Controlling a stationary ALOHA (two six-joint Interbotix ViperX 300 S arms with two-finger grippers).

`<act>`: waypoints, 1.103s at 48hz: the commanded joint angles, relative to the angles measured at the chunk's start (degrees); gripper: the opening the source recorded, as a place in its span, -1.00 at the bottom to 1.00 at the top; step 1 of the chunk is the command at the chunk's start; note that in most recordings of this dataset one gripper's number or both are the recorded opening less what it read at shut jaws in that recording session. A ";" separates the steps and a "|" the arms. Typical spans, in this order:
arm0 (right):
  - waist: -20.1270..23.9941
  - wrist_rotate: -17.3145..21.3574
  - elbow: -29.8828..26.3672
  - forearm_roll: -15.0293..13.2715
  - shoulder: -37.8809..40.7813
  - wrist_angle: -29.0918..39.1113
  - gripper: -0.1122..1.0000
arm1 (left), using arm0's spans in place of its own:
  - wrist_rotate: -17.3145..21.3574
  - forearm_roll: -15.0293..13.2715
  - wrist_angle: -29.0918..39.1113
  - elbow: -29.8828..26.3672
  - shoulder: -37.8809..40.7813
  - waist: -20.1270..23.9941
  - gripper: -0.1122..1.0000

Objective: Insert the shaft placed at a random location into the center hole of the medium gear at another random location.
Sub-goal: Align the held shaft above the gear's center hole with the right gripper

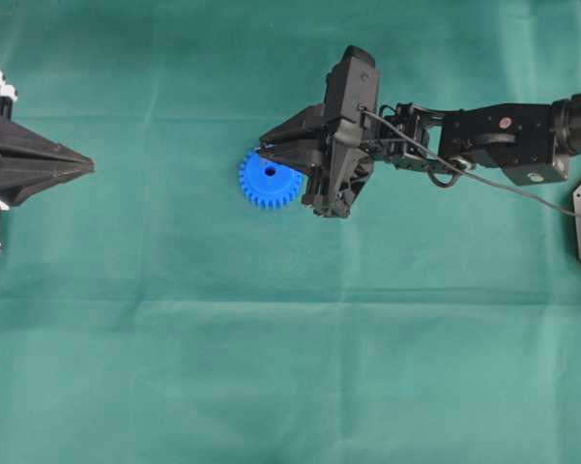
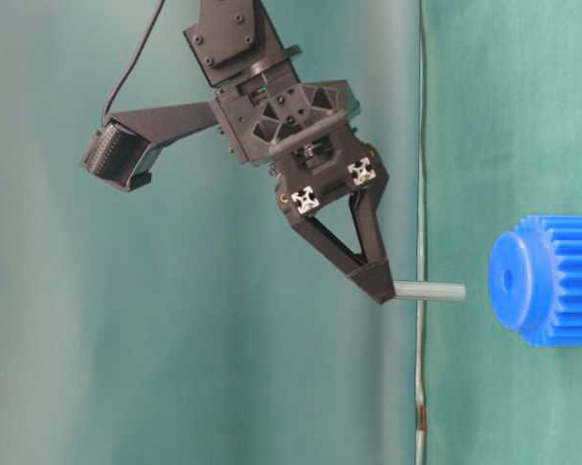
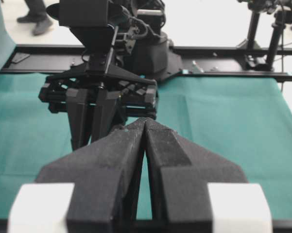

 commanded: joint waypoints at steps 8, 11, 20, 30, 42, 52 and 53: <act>0.00 0.09 -1.14 0.26 0.97 -0.35 -0.57 | -0.09 0.18 -0.26 -1.49 0.26 0.09 -0.80; 0.00 0.09 -1.41 0.53 1.93 -0.35 -0.57 | -0.09 0.18 -0.26 -1.49 0.26 0.18 -0.80; 0.00 0.09 -1.67 2.11 4.04 -0.35 -0.56 | -0.09 0.18 -0.26 -1.49 0.26 0.18 -0.80; 0.00 0.00 -1.23 2.11 3.16 -0.97 -0.57 | -0.09 0.18 -0.26 -1.49 0.26 0.18 -0.80; 0.00 -0.26 -0.26 2.02 -0.18 -0.88 -0.57 | -0.09 0.18 -0.26 -1.58 0.26 0.18 -0.80; 0.18 -0.26 0.18 2.02 -0.62 -1.05 -0.56 | 0.00 0.18 -0.26 -1.49 0.26 0.18 -0.80; 0.26 -0.26 0.18 2.02 -0.53 -1.14 -0.56 | 0.00 0.18 -0.26 -1.49 0.18 0.09 -0.80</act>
